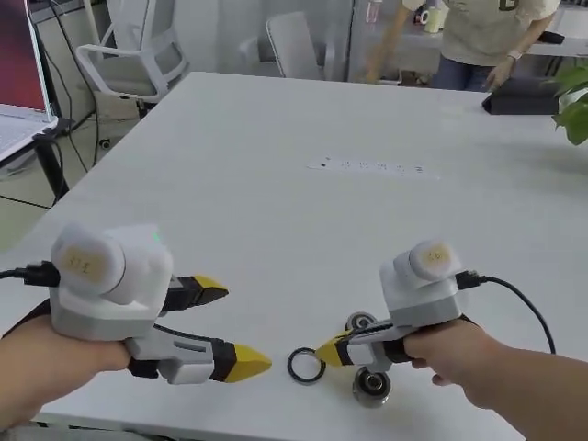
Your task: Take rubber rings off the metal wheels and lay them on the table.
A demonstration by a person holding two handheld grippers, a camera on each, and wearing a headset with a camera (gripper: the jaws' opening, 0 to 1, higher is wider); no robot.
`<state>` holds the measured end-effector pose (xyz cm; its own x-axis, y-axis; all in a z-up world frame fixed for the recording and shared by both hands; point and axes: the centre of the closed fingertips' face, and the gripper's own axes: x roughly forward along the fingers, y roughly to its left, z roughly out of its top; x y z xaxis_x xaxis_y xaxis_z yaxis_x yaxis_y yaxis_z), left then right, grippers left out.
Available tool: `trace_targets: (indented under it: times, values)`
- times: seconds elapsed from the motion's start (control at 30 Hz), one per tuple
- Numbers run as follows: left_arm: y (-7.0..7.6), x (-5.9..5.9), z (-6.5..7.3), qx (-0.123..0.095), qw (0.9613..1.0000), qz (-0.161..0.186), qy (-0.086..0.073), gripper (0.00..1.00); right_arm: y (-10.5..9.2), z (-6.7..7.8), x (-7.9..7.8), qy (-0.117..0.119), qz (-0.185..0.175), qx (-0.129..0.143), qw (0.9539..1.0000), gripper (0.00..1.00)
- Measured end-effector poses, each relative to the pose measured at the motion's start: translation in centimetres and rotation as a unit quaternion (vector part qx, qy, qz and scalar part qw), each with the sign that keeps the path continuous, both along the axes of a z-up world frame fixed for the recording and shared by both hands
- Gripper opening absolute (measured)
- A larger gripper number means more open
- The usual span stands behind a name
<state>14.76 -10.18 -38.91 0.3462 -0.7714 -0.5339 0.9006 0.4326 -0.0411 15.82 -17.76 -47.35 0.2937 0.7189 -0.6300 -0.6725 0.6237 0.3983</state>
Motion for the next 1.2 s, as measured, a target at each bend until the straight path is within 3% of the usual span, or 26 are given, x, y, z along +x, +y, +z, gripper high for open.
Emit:
trace_targets:
  times: [0.27,0.53,0.83,1.2]
  values:
    - [-0.1,0.0,0.0,-0.001,1.0,-0.002,0.002,0.61,0.0,0.6,0.2,-0.006,-0.003,0.011,0.9999,0.05]
    - [-0.8,0.2,0.1,0.0,1.0,-0.009,0.003,0.61,-0.5,2.2,0.6,-0.018,-0.014,0.031,0.9993,0.09]
    - [-2.6,0.6,0.5,-0.004,0.9997,-0.023,0.002,0.61,-1.9,4.2,1.2,-0.039,-0.037,0.06,0.9968,0.12]
    - [-5.1,1.3,0.6,-0.006,0.9991,-0.043,0.001,0.59,-4.5,5.3,1.6,-0.06,-0.063,0.07,0.9937,0.18]
